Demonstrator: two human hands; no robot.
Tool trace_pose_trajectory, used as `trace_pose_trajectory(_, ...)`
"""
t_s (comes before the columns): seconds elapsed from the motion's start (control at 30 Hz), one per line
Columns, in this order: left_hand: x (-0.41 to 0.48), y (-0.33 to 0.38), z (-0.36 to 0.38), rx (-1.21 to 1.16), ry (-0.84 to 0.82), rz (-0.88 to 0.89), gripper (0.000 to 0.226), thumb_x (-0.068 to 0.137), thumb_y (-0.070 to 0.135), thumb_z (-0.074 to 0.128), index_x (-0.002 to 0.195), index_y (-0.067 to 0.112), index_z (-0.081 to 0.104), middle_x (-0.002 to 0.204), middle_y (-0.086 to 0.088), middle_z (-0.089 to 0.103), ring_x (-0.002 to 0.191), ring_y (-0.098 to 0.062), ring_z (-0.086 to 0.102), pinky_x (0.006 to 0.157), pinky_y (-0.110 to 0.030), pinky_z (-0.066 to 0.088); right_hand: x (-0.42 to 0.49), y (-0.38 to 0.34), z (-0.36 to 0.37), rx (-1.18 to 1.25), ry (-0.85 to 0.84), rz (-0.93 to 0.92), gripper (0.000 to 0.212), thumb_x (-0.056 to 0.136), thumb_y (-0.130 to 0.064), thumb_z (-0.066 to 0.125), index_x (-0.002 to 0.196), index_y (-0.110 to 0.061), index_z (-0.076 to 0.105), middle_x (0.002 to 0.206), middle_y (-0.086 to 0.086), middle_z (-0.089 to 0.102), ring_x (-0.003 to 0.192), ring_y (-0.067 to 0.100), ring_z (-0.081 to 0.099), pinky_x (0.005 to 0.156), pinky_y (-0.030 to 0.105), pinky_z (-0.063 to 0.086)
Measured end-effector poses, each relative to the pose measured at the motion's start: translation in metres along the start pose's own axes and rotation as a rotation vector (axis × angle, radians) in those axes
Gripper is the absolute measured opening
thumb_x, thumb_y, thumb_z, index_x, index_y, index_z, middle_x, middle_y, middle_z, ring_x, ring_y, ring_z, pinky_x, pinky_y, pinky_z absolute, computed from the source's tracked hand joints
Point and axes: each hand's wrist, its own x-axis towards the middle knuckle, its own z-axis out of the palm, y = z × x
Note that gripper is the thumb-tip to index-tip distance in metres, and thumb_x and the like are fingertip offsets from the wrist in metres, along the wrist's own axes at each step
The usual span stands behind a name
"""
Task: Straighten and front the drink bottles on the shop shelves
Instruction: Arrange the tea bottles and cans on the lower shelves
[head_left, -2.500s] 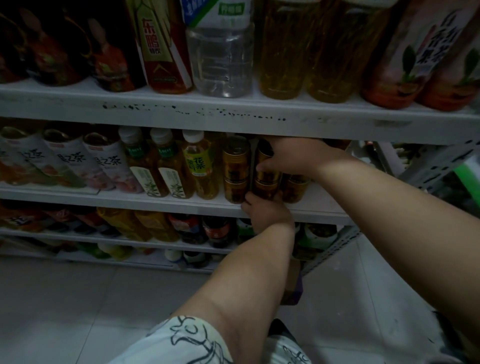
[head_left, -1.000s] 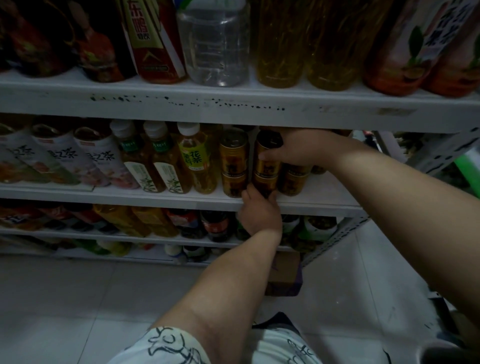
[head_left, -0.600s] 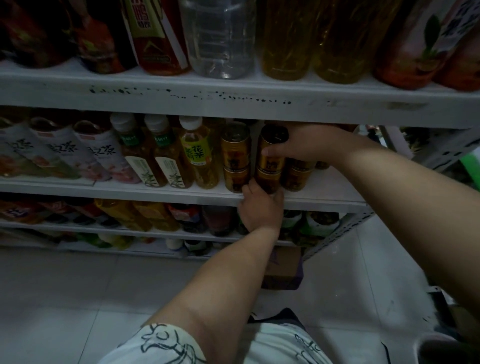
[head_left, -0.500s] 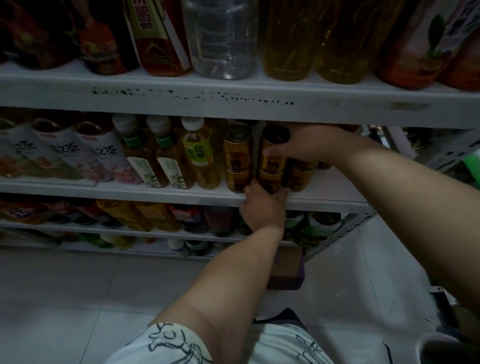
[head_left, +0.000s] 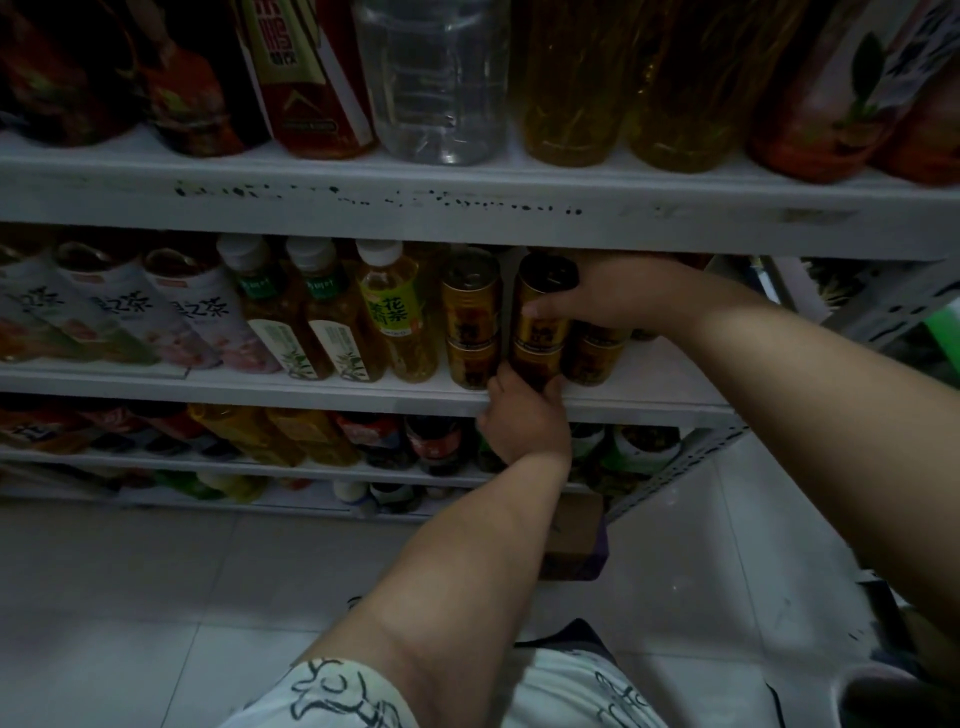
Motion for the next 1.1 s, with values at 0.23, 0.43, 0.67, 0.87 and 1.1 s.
trace_pose_trajectory(0.23,0.003,0.002,-0.007,-0.072,0.031,-0.020,0.047,0.082,0.047,0.066,0.117,0.016,0.056,0.113,-0.006,0.062,0.101,-0.028,0.060,0.086,-0.037,0.044,-0.038,0.023,0.008,0.065,0.433,0.087,0.054,0.086,-0.058,0.049,0.116,-0.014,0.061,0.112,0.011,0.064,0.109,0.027,0.056,0.087,0.024,0.037)
trace_pose_trajectory(0.43,-0.004,-0.011,-0.009,-0.150,-0.026,-0.083,0.047,0.082,0.048,0.067,0.117,0.016,0.060,0.108,-0.005,0.066,0.102,-0.027,0.061,0.086,-0.036,0.048,-0.068,0.042,0.032,0.680,0.482,0.243,0.061,0.079,-0.055,0.066,0.132,-0.037,0.042,0.123,-0.009,0.057,0.111,-0.003,0.052,0.094,0.023,0.044)
trace_pose_trajectory(0.67,-0.002,-0.019,-0.014,-0.122,-0.070,-0.070,0.053,0.087,0.042,0.062,0.133,0.019,0.051,0.118,-0.001,0.064,0.110,-0.023,0.059,0.094,-0.037,0.048,-0.062,0.059,0.056,0.717,0.235,0.315,0.064,0.072,-0.033,0.081,0.130,-0.024,0.053,0.120,-0.011,0.058,0.102,-0.004,0.054,0.077,0.000,0.040)
trace_pose_trajectory(0.87,0.000,-0.022,-0.024,-0.078,-0.040,-0.040,0.050,0.088,0.045,0.057,0.131,0.019,0.052,0.116,-0.001,0.064,0.104,-0.023,0.061,0.086,-0.033,0.050,-0.057,0.074,0.045,0.770,0.071,0.340,0.059,0.074,-0.027,0.080,0.127,-0.019,0.056,0.120,0.000,0.064,0.108,0.016,0.061,0.090,0.037,0.052)
trace_pose_trajectory(1.1,-0.017,-0.014,-0.023,-0.034,-0.095,0.159,0.037,0.092,0.039,0.052,0.124,0.021,0.057,0.109,0.001,0.062,0.095,-0.021,0.061,0.077,-0.032,0.049,-0.049,0.078,0.027,0.749,-0.096,0.300,0.078,0.069,-0.028,0.082,0.138,-0.022,0.046,0.133,-0.002,0.056,0.119,0.013,0.054,0.100,0.038,0.045)
